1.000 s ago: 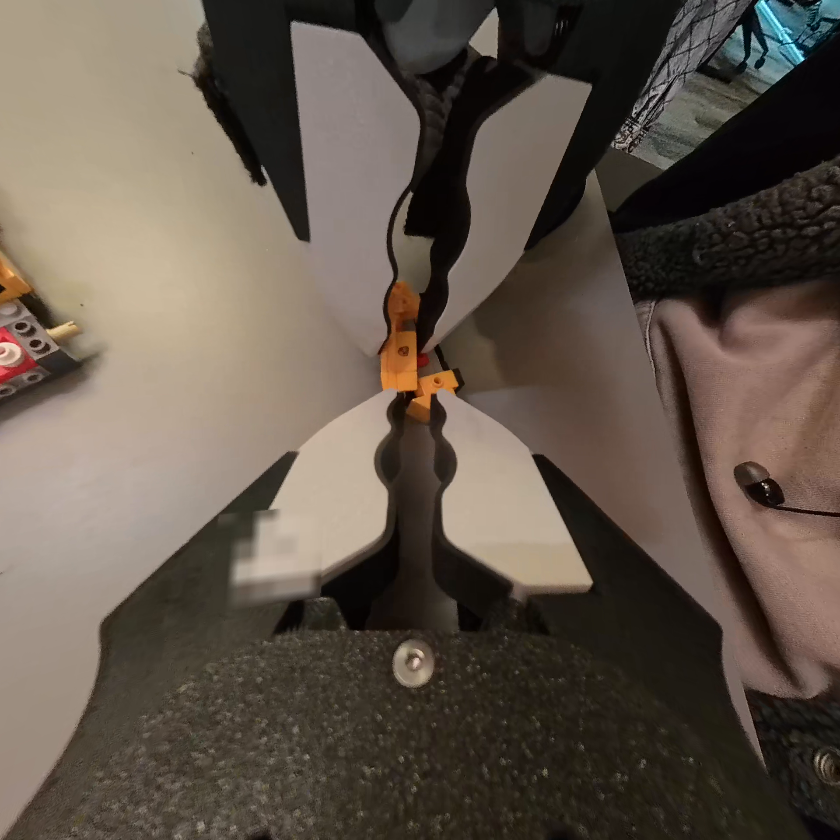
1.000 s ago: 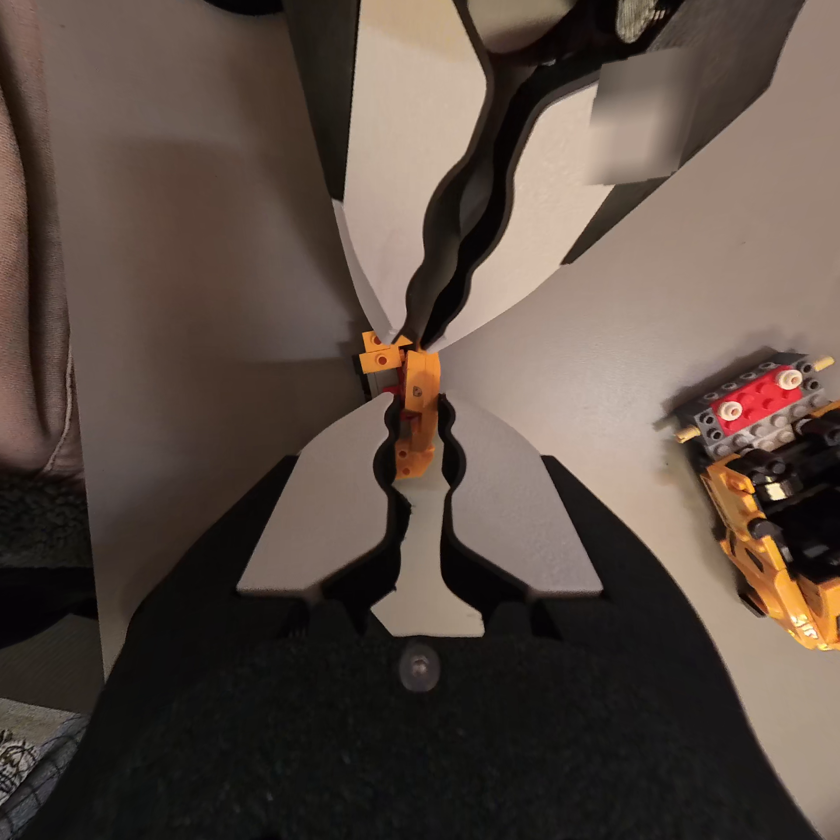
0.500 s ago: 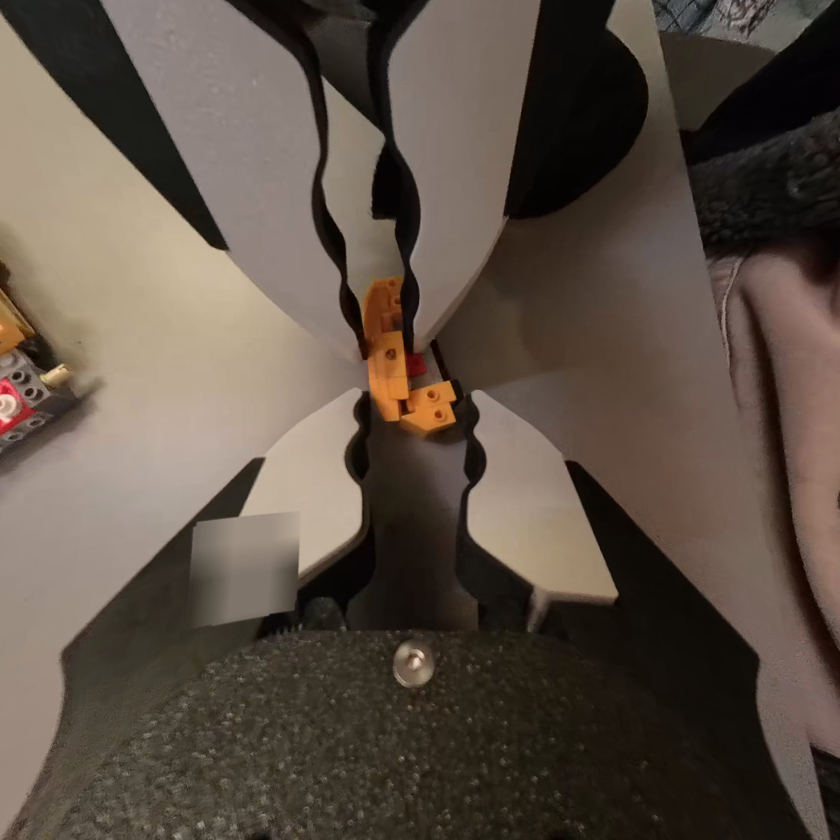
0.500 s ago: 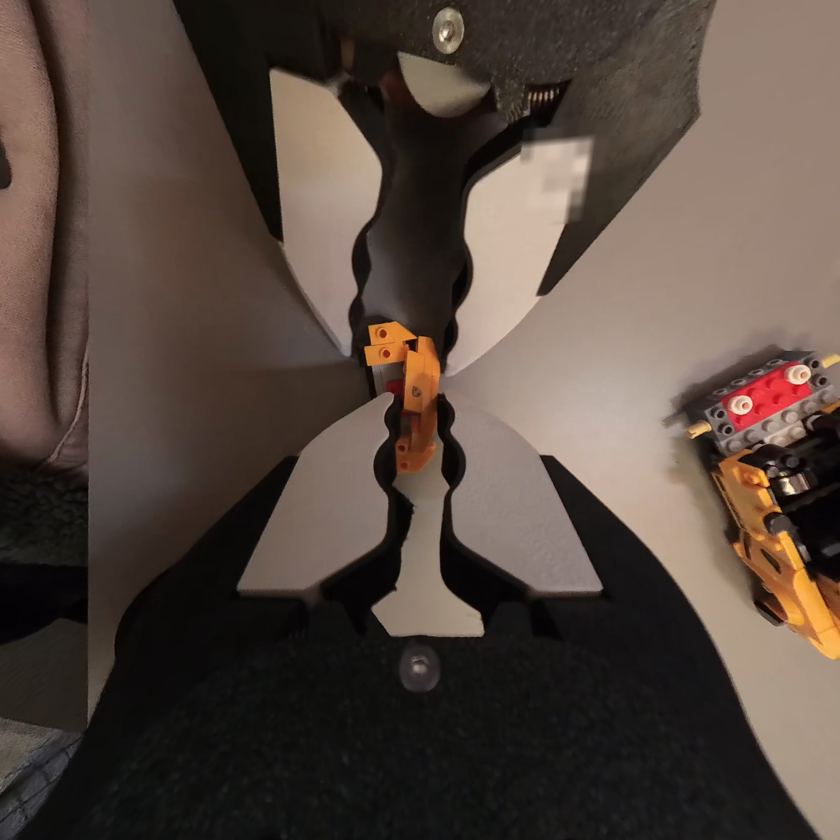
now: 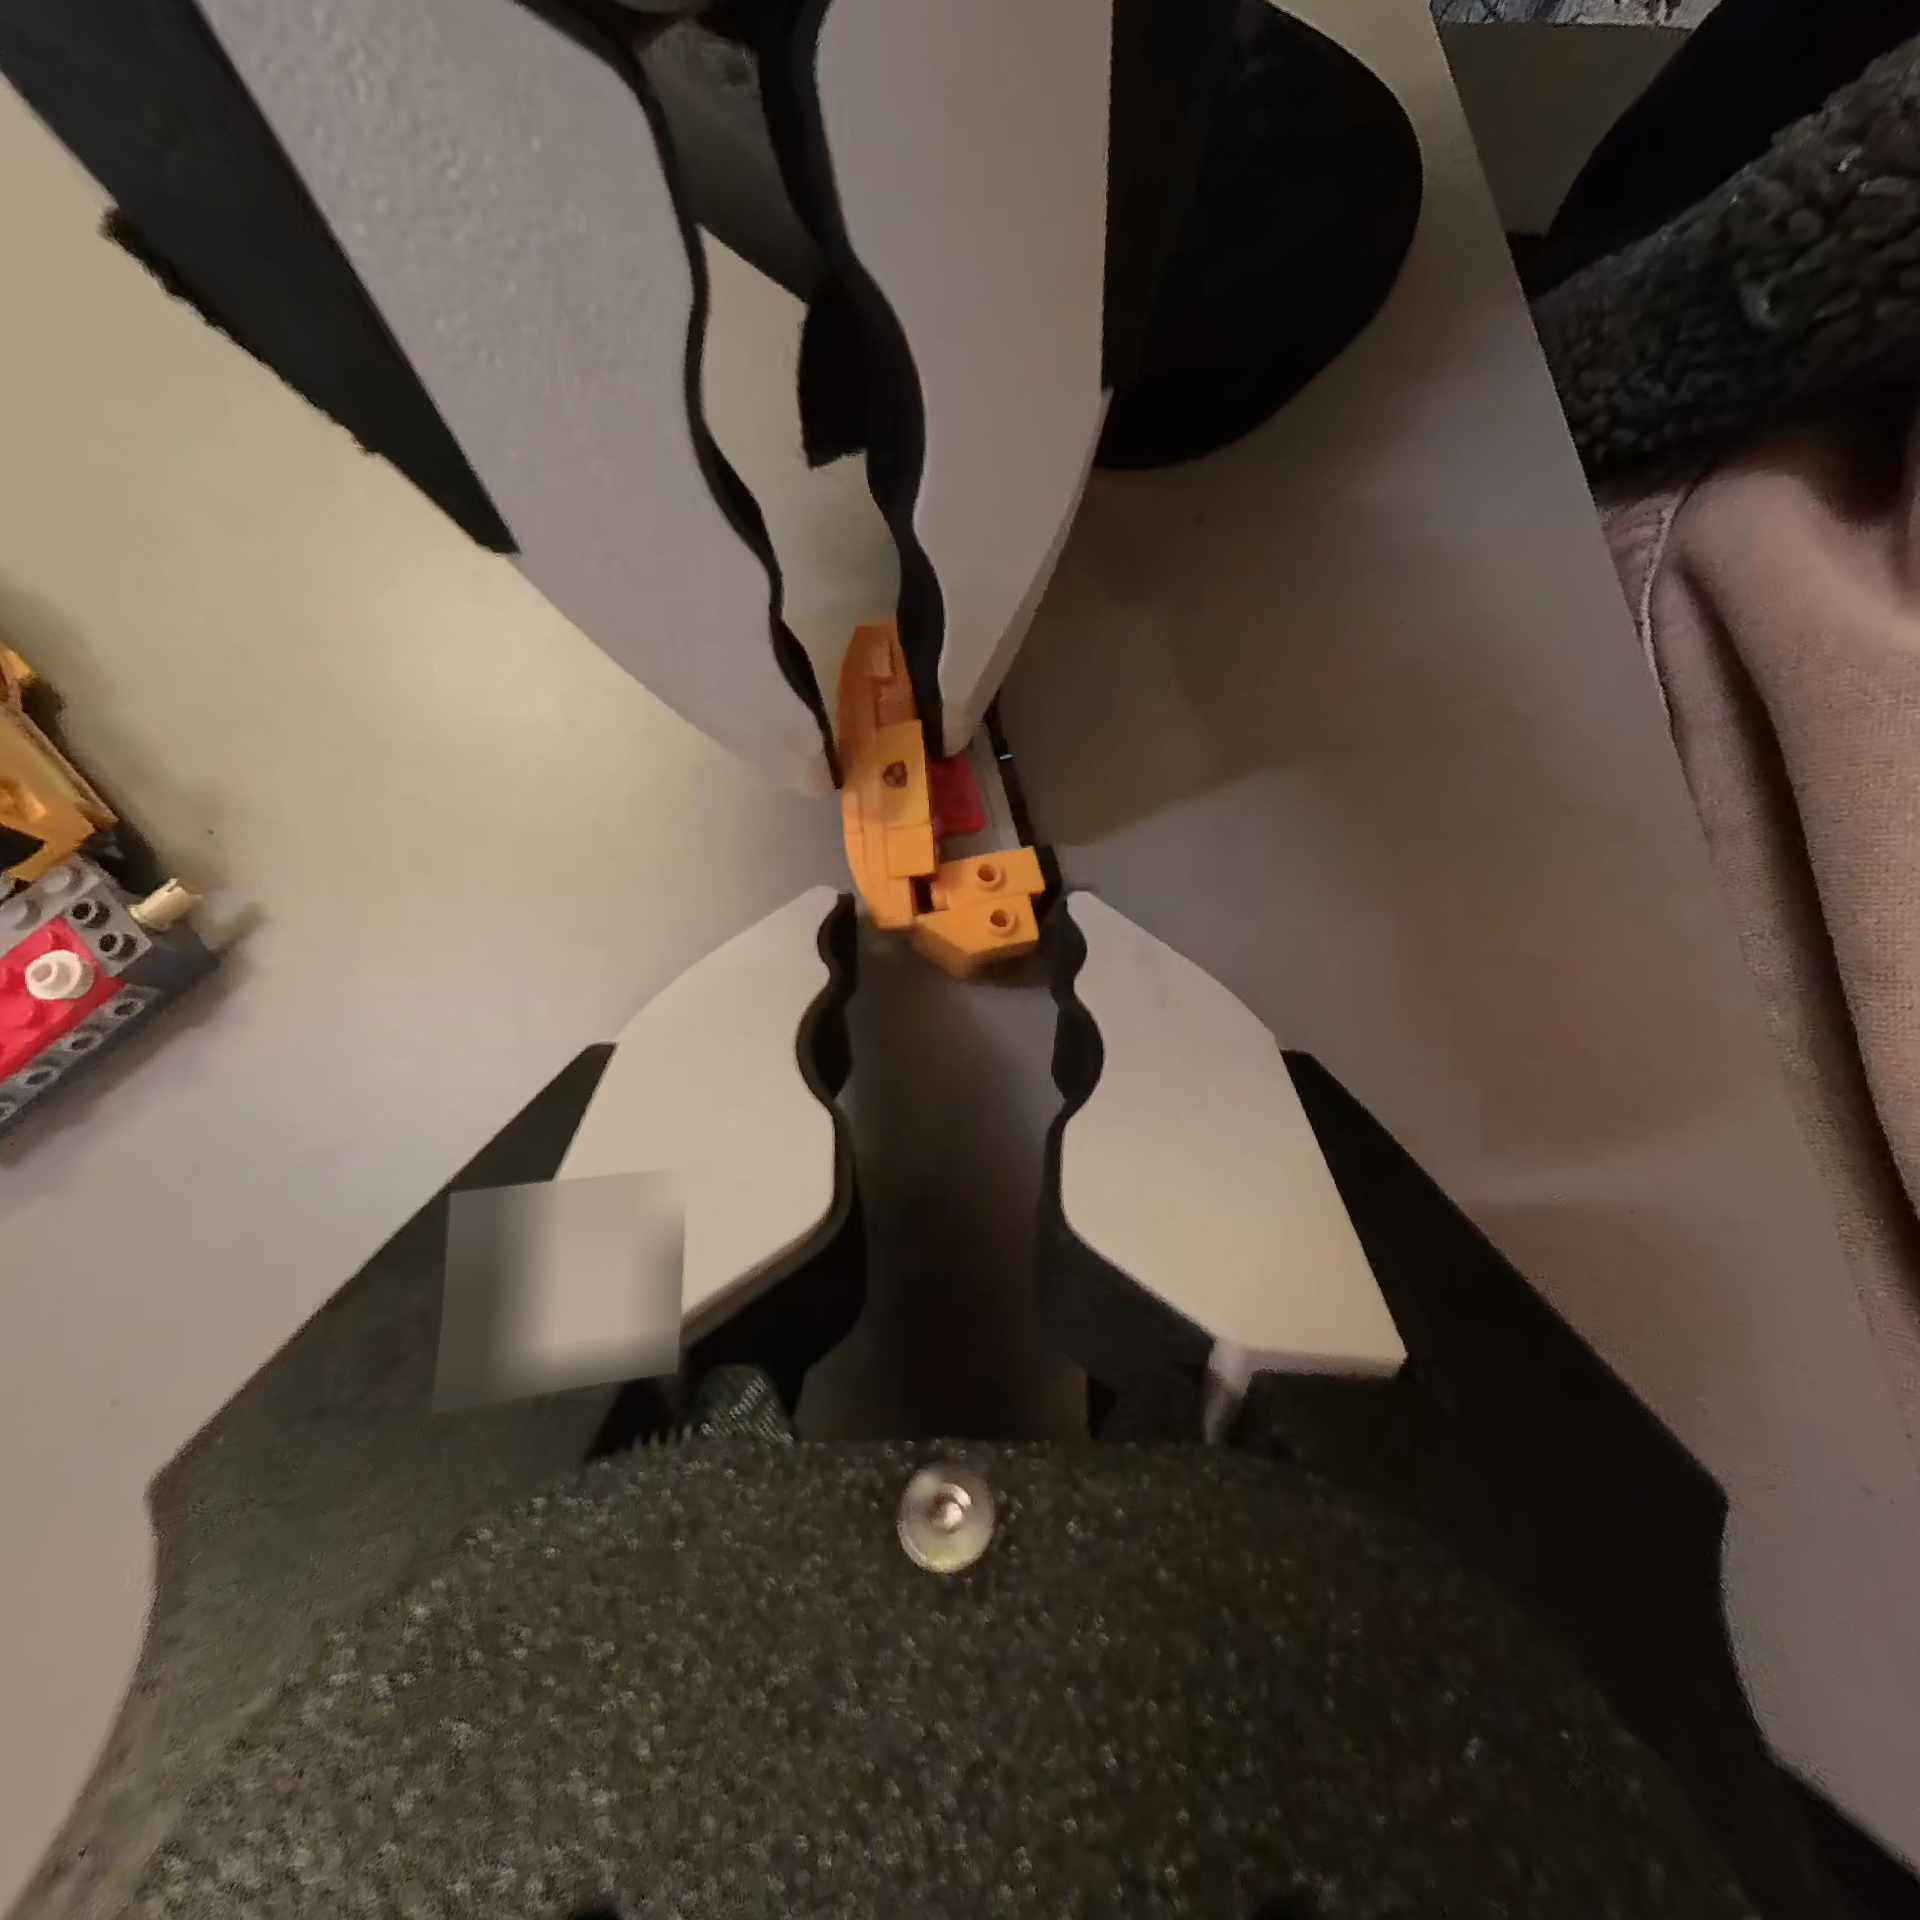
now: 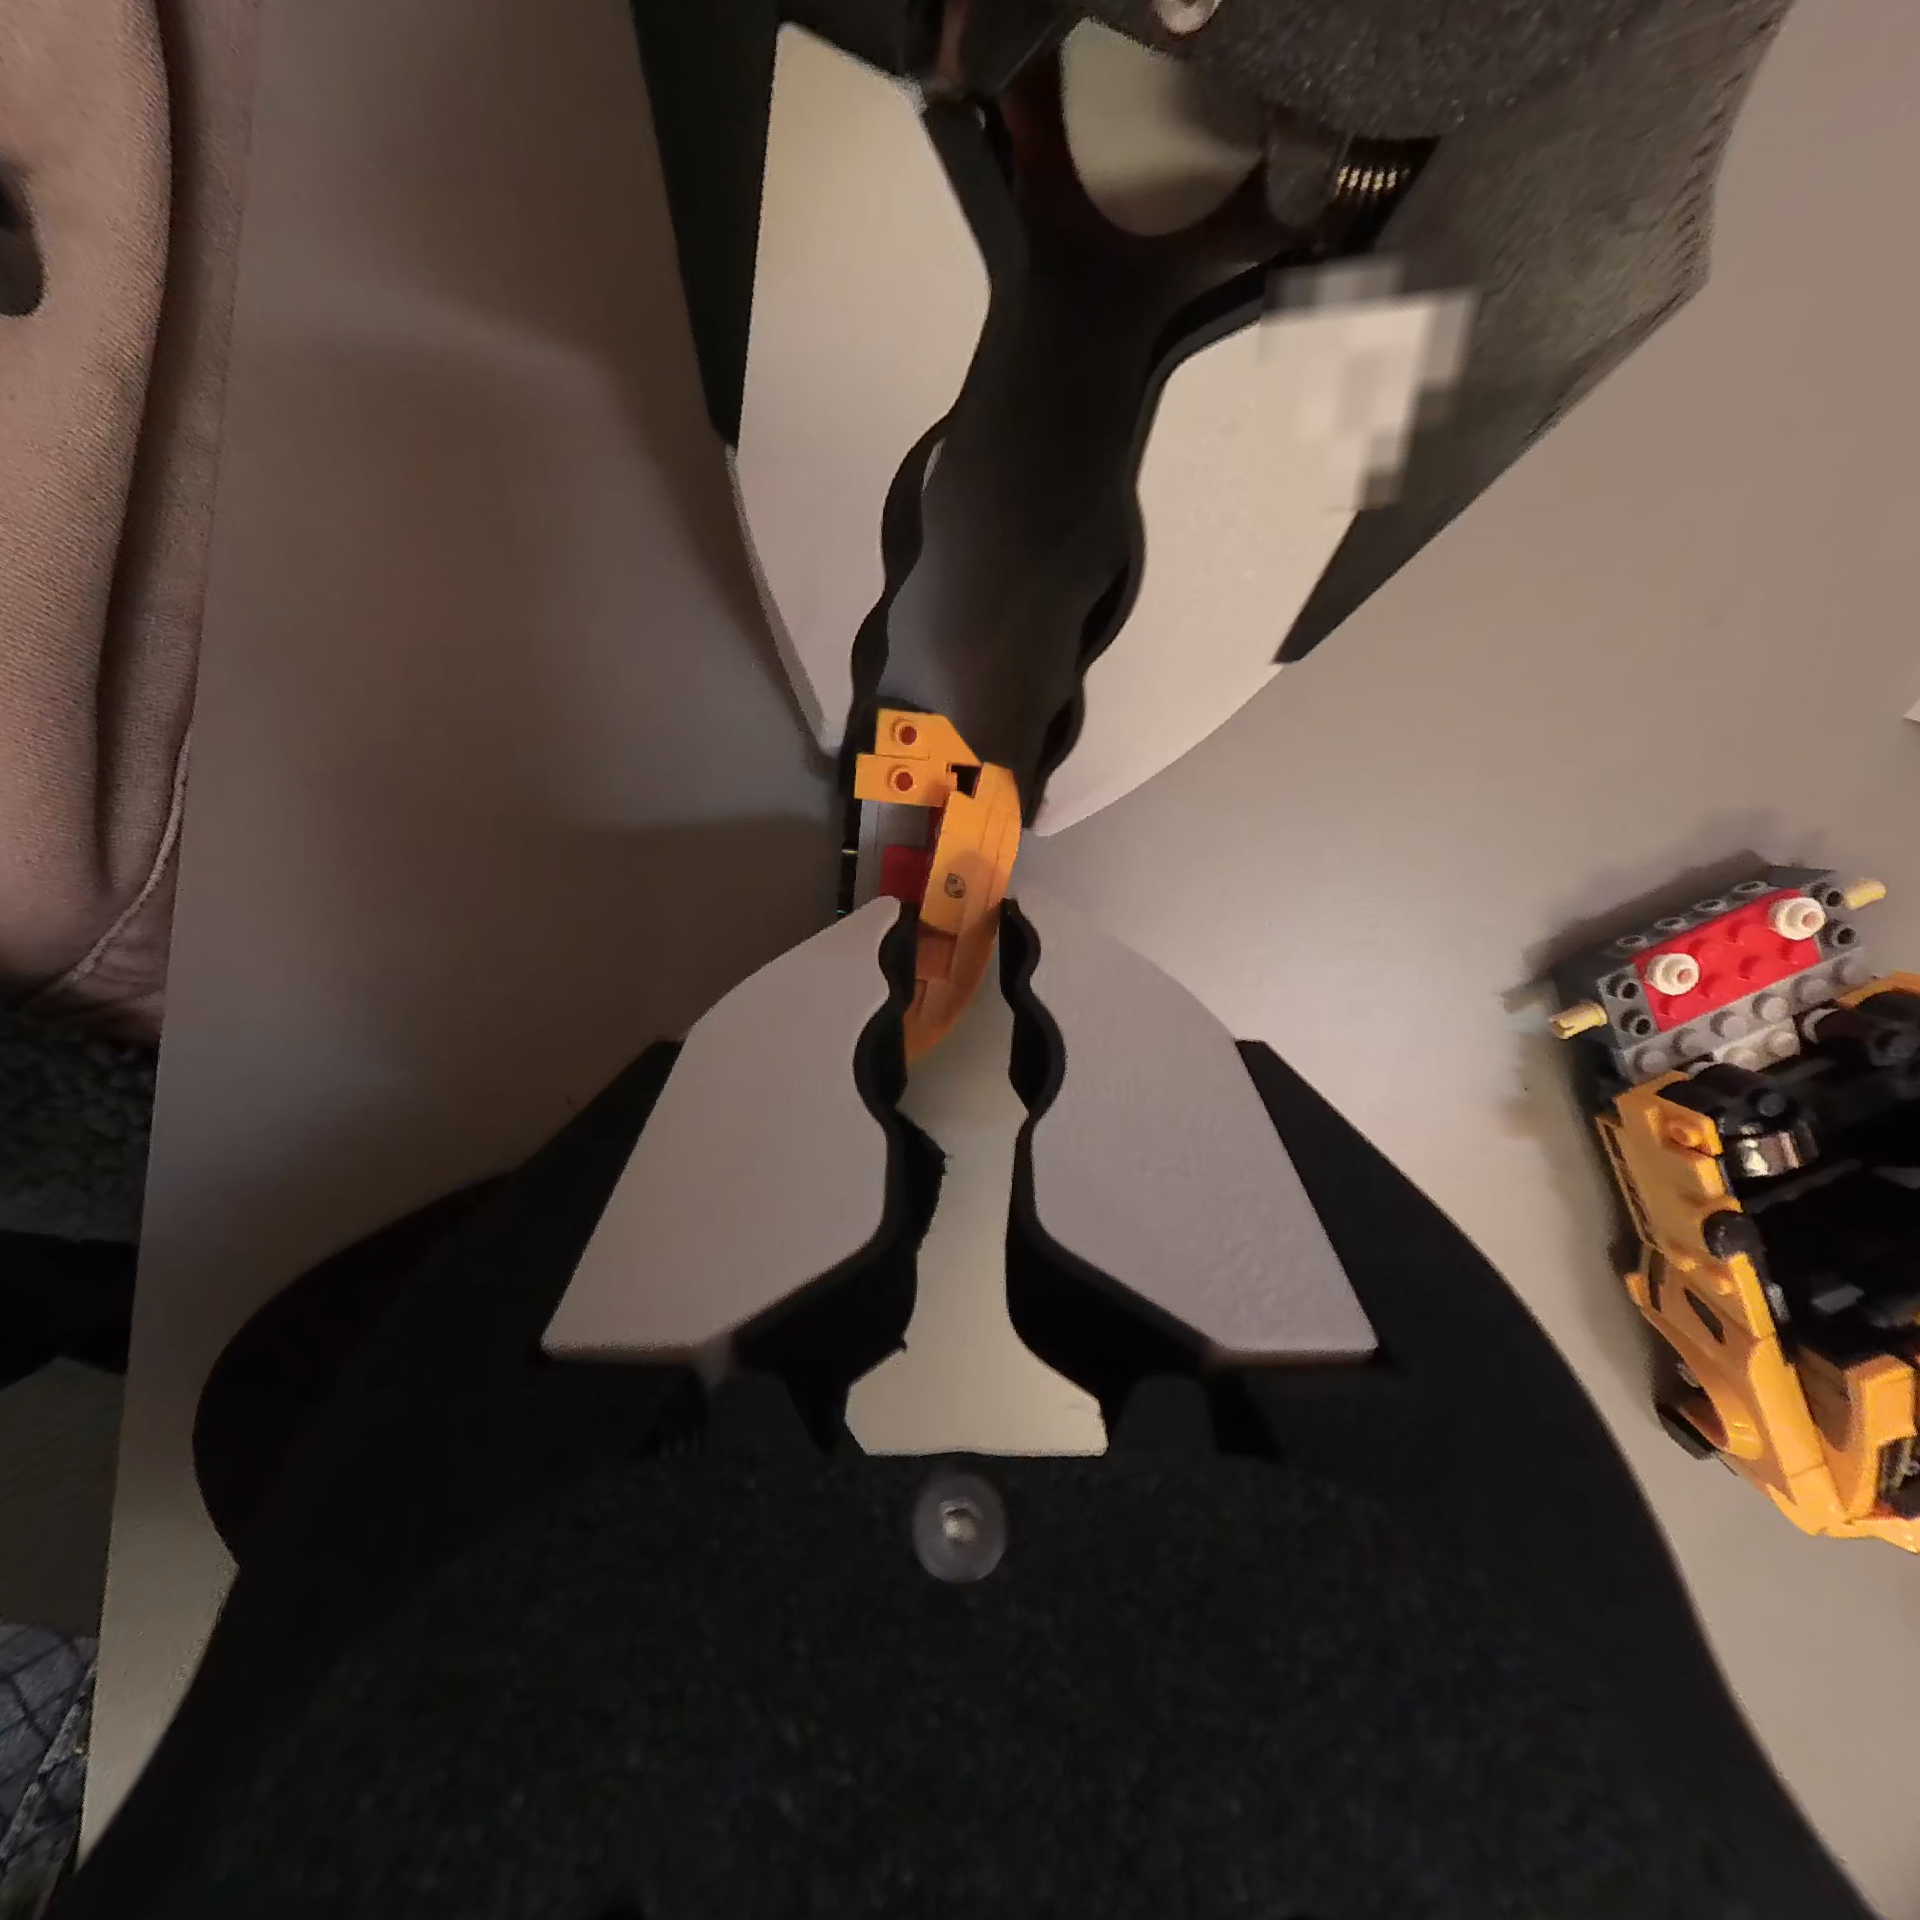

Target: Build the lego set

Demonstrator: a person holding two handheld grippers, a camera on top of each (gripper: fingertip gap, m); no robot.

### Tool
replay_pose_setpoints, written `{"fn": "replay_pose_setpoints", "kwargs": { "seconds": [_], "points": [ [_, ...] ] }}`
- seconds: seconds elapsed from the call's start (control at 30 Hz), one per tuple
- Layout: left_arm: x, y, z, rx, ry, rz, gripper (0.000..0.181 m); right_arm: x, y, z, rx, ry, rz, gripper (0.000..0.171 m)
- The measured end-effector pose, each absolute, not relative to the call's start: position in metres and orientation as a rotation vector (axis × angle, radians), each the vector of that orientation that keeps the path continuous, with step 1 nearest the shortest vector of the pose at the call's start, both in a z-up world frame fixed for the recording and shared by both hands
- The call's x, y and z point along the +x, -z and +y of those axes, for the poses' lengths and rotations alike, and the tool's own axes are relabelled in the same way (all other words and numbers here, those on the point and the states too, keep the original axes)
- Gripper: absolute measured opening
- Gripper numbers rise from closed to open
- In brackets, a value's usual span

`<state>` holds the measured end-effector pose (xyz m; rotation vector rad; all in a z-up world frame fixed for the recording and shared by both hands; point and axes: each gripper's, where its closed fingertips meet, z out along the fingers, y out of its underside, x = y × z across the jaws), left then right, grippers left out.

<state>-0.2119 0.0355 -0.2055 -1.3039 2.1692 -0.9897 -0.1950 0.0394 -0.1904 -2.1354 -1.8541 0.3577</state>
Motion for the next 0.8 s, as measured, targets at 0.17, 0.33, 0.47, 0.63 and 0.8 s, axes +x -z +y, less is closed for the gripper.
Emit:
{"fn": "replay_pose_setpoints", "kwargs": {
  "seconds": [0.17,0.33,0.47,0.63,0.8],
  "points": [
    [-0.213,0.204,0.037,-1.300,1.008,2.162,0.034,-0.194,0.192,0.038,-2.128,-0.351,-1.876,0.015],
    [-0.212,0.204,0.037,-1.289,1.006,2.160,0.030,-0.192,0.189,0.037,-2.124,-0.347,-1.874,0.015],
    [-0.213,0.204,0.036,-1.287,1.005,2.166,0.032,-0.190,0.189,0.036,-2.128,-0.345,-1.873,0.015],
    [-0.207,0.197,0.027,-1.321,1.073,2.129,0.049,-0.188,0.189,0.034,-2.131,-0.340,-1.872,0.015],
    [-0.197,0.203,0.023,-1.398,1.025,2.105,0.054,-0.189,0.188,0.033,-2.125,-0.340,-1.871,0.015]
  ]
}}
